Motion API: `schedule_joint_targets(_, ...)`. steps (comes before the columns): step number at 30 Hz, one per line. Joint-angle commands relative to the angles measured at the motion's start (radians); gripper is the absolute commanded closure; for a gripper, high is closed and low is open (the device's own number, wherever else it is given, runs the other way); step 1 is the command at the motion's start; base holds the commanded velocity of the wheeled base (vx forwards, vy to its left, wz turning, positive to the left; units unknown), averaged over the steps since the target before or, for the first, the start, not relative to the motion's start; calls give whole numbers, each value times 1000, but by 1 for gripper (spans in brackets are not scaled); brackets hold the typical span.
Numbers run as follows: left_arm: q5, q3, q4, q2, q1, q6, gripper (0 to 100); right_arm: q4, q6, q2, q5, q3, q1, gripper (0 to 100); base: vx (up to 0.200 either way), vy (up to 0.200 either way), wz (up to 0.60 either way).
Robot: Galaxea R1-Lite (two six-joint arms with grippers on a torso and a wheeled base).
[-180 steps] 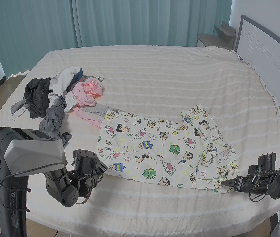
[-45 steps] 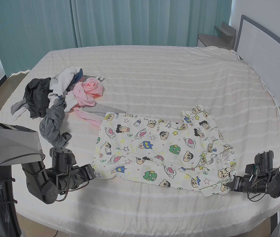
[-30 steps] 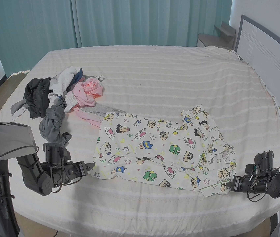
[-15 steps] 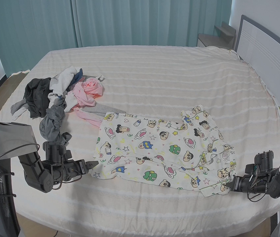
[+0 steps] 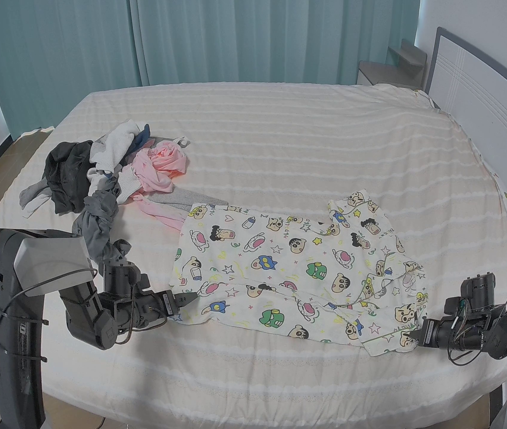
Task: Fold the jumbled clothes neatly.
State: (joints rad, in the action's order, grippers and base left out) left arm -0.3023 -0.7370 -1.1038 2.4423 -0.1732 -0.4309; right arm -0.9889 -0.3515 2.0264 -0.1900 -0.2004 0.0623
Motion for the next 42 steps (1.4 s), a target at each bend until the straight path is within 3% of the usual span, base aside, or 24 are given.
schedule_joint_targets(1,-6,-1,-10,17,-35,-26,0,0,0,2,0,1,1,100,0,0,0)
schedule_joint_targets(7,0,16,-36,14,-43,-34,0,0,0,5,0,4,-1,100,0,0,0)
schedule_joint_targets(8,0,25,-36,14,-43,-32,100,0,0,3,0,4,-3,100,0,0,0)
schedule_joint_targets(25,3,128,-37,-88,-15,4,100,4,3,-40,1,16,-13,100,0,0,0)
schedule_joint_targets(42,5,332,-34,-206,-2,15,100,10,35,-83,3,87,-13,100,0,0,0)
